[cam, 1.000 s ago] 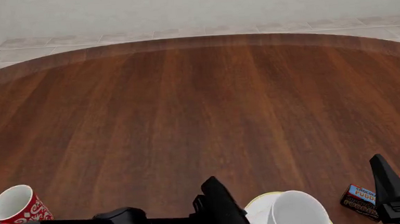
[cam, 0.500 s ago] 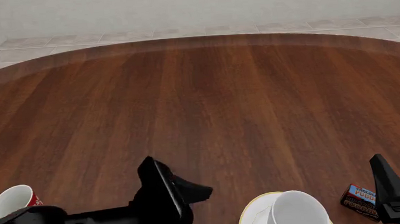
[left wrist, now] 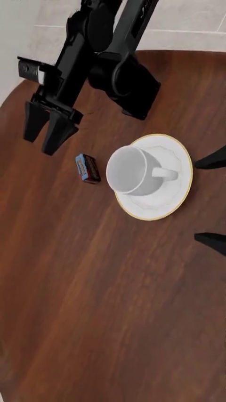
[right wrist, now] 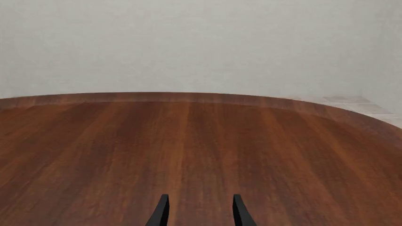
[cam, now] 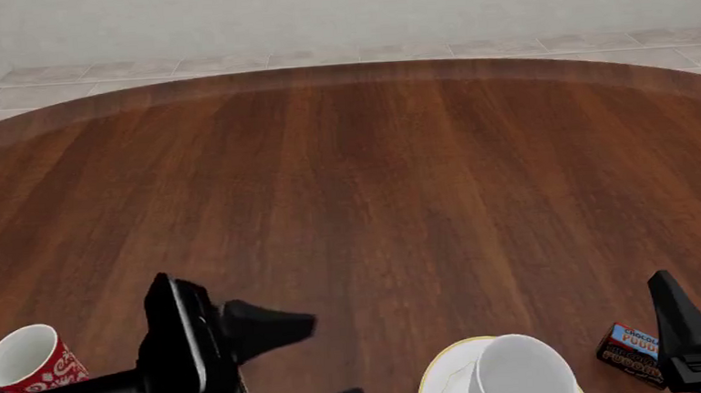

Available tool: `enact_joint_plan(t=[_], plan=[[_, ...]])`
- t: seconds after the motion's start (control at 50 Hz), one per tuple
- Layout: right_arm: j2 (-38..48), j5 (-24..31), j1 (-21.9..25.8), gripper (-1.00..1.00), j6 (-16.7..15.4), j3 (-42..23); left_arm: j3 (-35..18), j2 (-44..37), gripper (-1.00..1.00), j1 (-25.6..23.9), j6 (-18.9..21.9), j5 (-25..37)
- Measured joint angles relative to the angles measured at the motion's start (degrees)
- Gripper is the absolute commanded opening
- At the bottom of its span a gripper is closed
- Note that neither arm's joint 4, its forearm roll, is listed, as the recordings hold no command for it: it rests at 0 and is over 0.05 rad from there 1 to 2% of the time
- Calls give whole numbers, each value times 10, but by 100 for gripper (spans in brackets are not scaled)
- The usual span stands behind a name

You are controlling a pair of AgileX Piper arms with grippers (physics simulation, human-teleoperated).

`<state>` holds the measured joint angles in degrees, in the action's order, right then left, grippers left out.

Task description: Put the white mug on the plate.

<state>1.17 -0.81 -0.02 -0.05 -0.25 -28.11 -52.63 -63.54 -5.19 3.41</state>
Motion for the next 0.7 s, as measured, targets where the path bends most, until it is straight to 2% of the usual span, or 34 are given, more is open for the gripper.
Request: enact_joint_plan(t=[0.16, 0.28, 0.48, 0.7], plan=[[-4, 11, -1, 100, 0, -7, 10, 39, 100, 6, 0, 5], [-7, 14, 5, 100, -19, -14, 20, 75, 100, 14, -3, 9], [-10, 11, 2, 100, 5, -45, 38, 139, 100, 29, -10, 21], [-11, 7, -2, 100, 48, -79, 62, 219, 100, 47, -18, 43]])
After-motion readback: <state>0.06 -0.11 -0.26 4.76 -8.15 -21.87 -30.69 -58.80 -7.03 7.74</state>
